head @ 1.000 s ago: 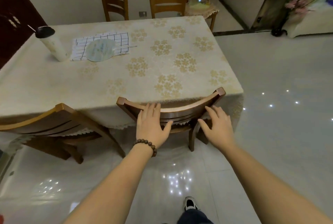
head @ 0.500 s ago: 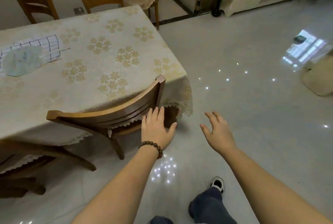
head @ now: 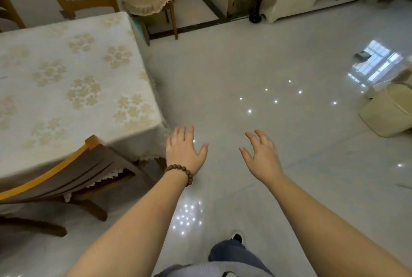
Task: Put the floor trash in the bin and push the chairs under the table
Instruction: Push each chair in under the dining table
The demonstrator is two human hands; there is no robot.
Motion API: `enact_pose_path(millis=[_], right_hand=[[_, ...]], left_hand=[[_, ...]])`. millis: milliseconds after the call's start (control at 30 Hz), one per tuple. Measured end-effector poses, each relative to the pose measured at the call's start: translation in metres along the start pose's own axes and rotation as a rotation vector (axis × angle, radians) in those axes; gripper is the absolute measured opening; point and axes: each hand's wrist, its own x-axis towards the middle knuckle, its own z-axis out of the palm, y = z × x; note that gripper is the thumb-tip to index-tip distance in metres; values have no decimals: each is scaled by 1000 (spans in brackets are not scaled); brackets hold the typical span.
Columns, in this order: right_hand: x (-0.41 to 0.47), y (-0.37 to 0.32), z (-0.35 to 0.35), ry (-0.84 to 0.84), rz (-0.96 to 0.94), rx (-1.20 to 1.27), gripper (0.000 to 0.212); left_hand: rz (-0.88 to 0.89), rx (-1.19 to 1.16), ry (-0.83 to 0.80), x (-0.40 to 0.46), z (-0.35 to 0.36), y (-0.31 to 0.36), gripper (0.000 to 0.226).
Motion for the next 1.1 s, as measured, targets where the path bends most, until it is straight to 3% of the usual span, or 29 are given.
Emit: enact_pose_path(millis=[233,533,900,1100], right_hand=[[95,45,-33,-22,-32,23,47],[258,49,-8,-96,-178,28,45],[573,-26,-6,-172,-342,-76,45],[685,-48,-10,-167,-334,-69,44]], left_hand=[[-66,20,29,79,0,61,70],[-187,23,67,219,11,71,70],[-336,-27,127,492,-39,46,71],[-356,-22,141,603,-67,40,71]])
